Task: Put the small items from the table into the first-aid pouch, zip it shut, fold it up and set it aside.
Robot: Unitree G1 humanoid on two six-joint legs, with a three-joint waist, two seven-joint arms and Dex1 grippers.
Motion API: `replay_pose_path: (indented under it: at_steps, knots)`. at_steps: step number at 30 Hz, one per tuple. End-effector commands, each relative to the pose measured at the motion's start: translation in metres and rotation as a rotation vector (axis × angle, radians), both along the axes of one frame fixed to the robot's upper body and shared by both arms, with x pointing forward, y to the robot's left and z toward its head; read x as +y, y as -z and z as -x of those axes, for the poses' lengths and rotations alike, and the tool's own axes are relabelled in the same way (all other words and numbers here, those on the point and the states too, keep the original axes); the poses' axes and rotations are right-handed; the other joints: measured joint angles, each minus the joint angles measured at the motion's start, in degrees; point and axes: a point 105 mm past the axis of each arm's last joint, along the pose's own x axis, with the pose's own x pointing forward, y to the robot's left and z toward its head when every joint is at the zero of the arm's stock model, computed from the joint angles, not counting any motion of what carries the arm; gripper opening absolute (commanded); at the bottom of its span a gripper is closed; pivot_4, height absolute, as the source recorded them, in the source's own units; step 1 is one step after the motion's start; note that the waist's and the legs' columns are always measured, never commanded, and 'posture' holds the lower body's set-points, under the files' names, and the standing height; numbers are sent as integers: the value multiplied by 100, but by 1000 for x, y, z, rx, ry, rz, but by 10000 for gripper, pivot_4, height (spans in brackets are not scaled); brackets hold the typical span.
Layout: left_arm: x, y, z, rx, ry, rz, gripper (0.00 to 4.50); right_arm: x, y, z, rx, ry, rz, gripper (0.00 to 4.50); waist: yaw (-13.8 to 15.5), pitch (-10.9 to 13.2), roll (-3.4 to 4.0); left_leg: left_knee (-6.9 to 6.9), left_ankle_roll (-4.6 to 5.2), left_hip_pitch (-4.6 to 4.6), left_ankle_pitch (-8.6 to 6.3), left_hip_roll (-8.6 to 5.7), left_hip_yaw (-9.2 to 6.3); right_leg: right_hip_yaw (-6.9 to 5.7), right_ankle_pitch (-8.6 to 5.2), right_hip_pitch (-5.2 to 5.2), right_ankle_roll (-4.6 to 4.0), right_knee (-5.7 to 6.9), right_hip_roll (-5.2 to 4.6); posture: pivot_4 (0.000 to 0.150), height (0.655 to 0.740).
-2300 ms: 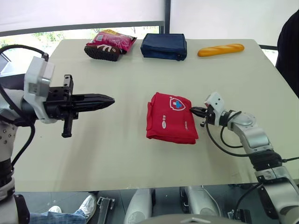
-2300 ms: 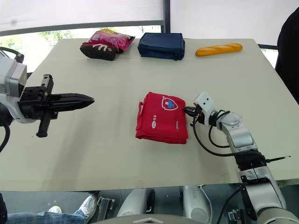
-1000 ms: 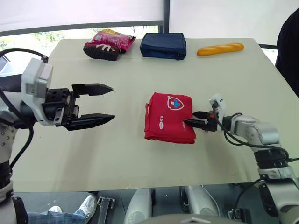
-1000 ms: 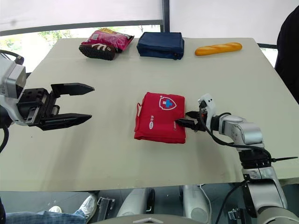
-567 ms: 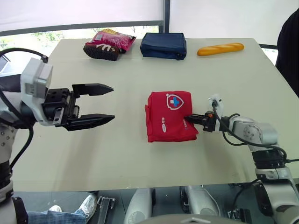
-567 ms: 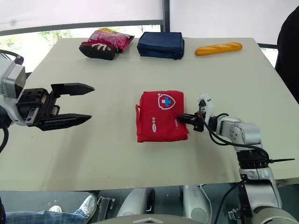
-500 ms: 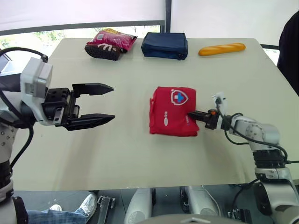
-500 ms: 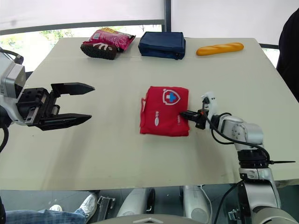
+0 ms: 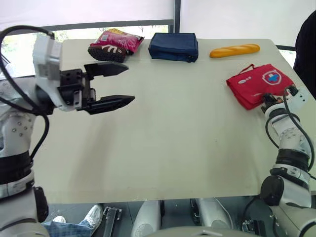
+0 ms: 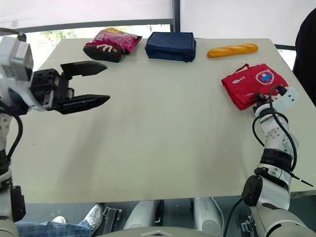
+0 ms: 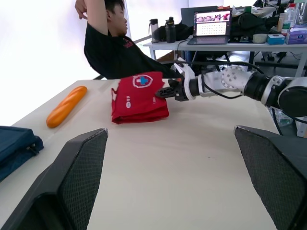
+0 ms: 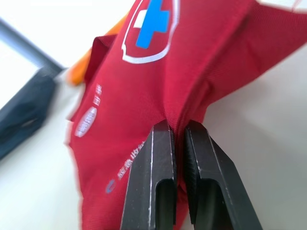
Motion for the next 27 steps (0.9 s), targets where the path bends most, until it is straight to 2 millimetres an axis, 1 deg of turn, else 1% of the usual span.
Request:
replay_pose_path:
  at_steps: [1, 2, 4, 5, 7, 8, 9, 11, 13, 15, 17, 18, 22, 23, 25, 27]
  knots:
    - [-1, -6, -6, -25, -49, 19, 45000, -1, -13, 1, -27, 14, 48, 7915, -1, 0, 0, 0, 0, 0, 0, 0, -1, 0, 0, 0, 0, 0, 1, 1500, 7400]
    - [-2, -4, -8, -19, -56, 22, 45000, 3, -13, 2, -32, -8, 58, 10630, 3, 0, 0, 1, 0, 0, 0, 0, 0, 0, 0, 0, 0, 0, 1, 1500, 7400]
    - [-2, 2, -10, 0, -79, 22, 45000, 6, -15, 7, -42, -45, 85, 20248, 16, -1, 2, 1, 1, 1, 0, 0, -1, 0, 0, 1, 1, 0, 0, 1500, 7400]
    - [0, 7, -12, 16, -104, 22, 45000, 8, -16, 10, -47, -68, 107, 26222, 15, -1, 2, 1, 1, 0, 0, 1, -1, 0, 0, 1, 1, -1, 0, 1500, 7400]
    - [4, 14, -16, 35, -153, 25, 45000, 11, -17, 19, -44, -117, 138, 36235, 21, -1, 4, 0, 1, 0, 0, 2, -5, 1, 0, 0, 0, 0, 0, 1500, 7400]
    - [6, 19, -17, 46, -179, 26, 45000, 13, -17, 26, -41, -157, 174, 41936, 27, -1, 5, 0, 1, 0, 0, 2, -7, 0, 0, -1, 0, 0, 0, 1500, 7400]
    - [10, 24, -20, 43, -233, 28, 45000, 14, -17, 33, -33, -191, 214, 43871, 32, -1, 6, 0, 1, -1, 0, 3, -9, -1, 0, -1, 0, -1, -1, 1500, 7400]
    - [19, 38, -26, 67, -333, 32, 45000, 19, -20, 50, -47, -293, 321, 43871, 44, -3, 8, 0, 2, -2, -1, 2, -13, 1, 0, 0, 1, -2, -6, 1500, 7400]
    - [26, 59, -25, 115, -417, 16, 45000, 24, -22, 66, -67, -395, 444, 43871, 49, -3, 12, 1, 2, -4, -1, 1, -13, 1, 0, 0, 2, -7, -6, 1500, 7400]
    - [34, 78, -21, 152, -490, 3, 45000, 30, -22, 80, -95, -498, 568, 43871, 40, -3, 11, 1, 3, 3, -2, 2, -8, 6, -1, 2, 3, -6, -6, 1500, 7400]
    - [42, 97, -14, 170, -555, -28, 45000, 38, -15, 98, -117, -634, 709, 43871, 30, -3, 10, 0, 3, 12, -2, 6, -1, 9, -2, 5, 4, -8, -4, 1500, 7400]
    - [47, 106, -10, 171, -589, -47, 45000, 41, -11, 107, -129, -700, 750, 43871, 28, -5, 7, 0, 3, 13, -2, 6, -1, 9, -2, 7, 4, -7, -4, 1500, 7400]
    - [68, 141, 15, 228, -686, -112, 45000, 36, -3, 138, -198, -849, 853, 43871, 49, -5, 10, 4, 2, 29, -1, 13, 0, -1, -3, 24, 6, -7, 3, 1500, 7400]
    - [71, 150, 23, 239, -698, -132, 45000, 32, -2, 145, -203, -879, 879, 43871, 50, -4, 11, 8, 2, 41, 0, 14, 3, 8, -15, 31, 27, -5, 2, 1500, 7400]
    - [76, 161, 36, 234, -719, -150, 45000, 24, -1, 154, -208, -918, 889, 43871, 46, -4, 10, 6, 3, 84, -1, 15, 14, 15, -30, 71, 7, -11, -3, 1500, 7400]
    - [80, 168, 47, 250, -733, -137, 45000, 16, -1, 159, -207, -939, 898, 43871, 52, -4, 7, 6, 3, 102, -1, 15, 21, 19, -31, 94, 7, -16, -6, 1500, 7400]
